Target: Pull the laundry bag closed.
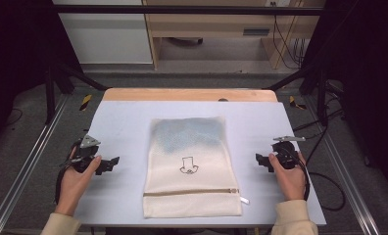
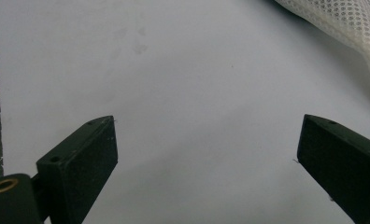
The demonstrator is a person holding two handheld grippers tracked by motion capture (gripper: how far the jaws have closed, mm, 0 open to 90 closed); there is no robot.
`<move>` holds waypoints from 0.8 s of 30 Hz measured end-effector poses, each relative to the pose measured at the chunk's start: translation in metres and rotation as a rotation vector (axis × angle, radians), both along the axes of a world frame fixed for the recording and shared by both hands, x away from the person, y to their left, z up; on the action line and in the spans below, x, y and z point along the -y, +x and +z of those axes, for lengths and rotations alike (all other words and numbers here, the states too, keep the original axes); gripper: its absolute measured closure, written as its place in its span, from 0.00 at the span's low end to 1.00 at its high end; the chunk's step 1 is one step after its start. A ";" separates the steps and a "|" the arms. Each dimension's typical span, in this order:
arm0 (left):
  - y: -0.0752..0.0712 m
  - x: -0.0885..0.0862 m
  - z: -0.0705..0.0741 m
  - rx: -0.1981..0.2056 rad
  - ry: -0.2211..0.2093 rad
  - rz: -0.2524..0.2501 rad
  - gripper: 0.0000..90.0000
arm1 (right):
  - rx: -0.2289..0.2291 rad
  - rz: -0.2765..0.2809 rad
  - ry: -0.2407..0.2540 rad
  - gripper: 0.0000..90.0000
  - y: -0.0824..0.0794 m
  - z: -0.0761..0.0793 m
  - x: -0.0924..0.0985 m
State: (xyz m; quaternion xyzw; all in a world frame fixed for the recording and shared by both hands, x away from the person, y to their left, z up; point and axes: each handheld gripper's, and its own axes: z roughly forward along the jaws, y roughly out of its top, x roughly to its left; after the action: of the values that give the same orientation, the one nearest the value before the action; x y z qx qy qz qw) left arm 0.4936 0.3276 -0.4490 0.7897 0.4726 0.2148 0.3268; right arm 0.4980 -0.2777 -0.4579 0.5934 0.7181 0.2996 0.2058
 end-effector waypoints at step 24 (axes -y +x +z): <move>-0.020 -0.001 -0.012 0.062 0.038 -0.025 0.05 | 0.089 0.087 -0.014 0.12 -0.042 -0.014 0.006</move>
State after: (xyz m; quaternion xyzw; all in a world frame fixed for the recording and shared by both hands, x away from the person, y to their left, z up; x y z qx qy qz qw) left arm 0.4735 0.3282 -0.4612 0.7948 0.4481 0.2439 0.3288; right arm 0.4564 -0.2840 -0.4719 0.5462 0.7354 0.3296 0.2285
